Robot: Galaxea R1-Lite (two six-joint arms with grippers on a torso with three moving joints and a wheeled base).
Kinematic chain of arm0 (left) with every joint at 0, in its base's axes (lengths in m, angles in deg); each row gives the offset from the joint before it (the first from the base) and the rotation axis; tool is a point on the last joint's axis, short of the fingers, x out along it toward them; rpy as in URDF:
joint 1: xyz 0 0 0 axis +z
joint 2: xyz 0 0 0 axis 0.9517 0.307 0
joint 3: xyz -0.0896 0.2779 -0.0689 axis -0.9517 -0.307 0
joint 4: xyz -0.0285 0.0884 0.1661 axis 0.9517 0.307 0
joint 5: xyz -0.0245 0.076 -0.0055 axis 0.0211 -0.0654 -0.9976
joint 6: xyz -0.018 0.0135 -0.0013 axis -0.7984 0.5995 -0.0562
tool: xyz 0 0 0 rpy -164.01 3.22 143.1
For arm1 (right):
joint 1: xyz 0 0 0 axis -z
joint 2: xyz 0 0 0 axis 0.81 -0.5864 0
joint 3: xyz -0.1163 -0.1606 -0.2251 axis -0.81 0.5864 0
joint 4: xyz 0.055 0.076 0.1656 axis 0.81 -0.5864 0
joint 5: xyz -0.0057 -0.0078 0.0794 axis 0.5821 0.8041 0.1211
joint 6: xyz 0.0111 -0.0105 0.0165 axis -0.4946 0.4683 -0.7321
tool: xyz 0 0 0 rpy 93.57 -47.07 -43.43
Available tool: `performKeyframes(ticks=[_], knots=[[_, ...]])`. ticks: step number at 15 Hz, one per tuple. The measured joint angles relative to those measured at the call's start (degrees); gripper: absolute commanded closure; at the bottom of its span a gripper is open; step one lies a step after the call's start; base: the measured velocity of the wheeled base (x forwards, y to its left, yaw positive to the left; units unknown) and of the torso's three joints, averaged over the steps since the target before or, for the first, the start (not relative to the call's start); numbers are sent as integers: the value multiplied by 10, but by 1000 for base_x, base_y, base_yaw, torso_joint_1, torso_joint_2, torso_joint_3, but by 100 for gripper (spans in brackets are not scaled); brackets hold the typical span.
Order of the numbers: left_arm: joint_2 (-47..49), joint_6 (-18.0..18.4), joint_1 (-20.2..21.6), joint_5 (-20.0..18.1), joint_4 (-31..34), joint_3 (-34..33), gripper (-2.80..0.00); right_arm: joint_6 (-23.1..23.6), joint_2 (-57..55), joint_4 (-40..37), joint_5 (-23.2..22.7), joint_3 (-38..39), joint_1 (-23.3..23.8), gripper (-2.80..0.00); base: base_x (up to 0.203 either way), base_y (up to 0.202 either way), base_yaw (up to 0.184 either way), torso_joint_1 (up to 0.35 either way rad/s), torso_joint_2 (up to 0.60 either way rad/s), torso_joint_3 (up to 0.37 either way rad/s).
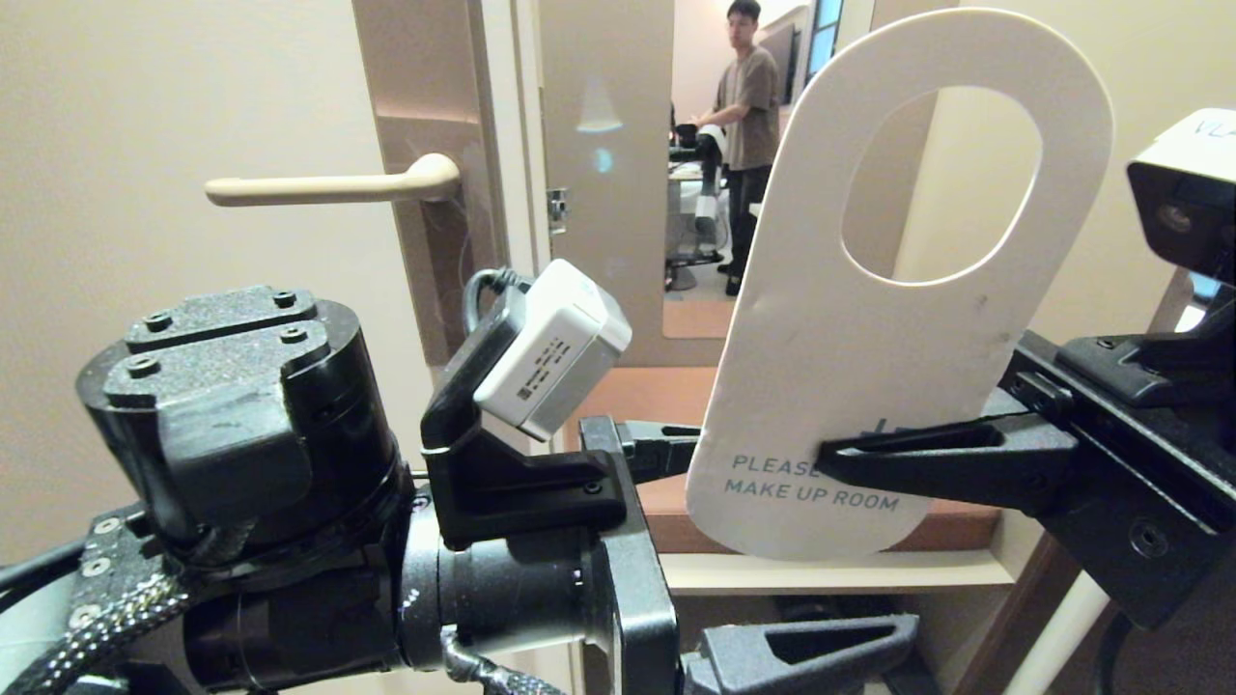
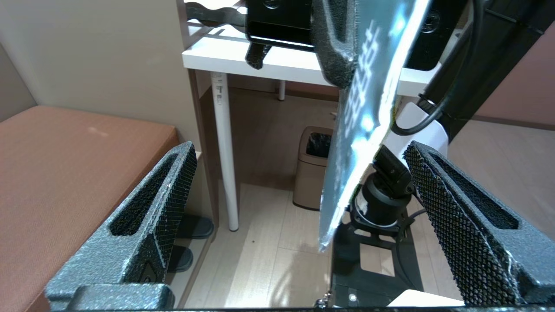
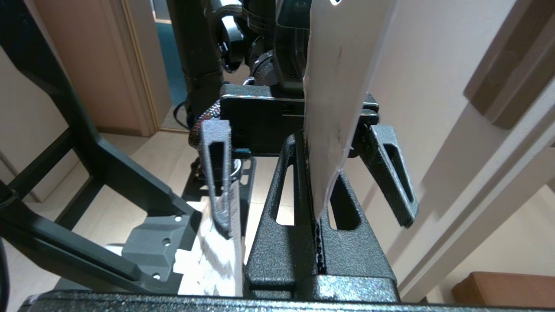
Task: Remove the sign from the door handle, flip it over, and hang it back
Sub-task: Hand it to the other hand
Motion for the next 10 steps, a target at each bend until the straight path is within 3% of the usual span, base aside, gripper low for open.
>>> performKeyframes(ticks=[10], knots=[[-1, 0, -6, 0, 0, 0, -280, 1, 12, 1, 2, 16, -23, 0, 0, 0, 0, 0, 0, 0]])
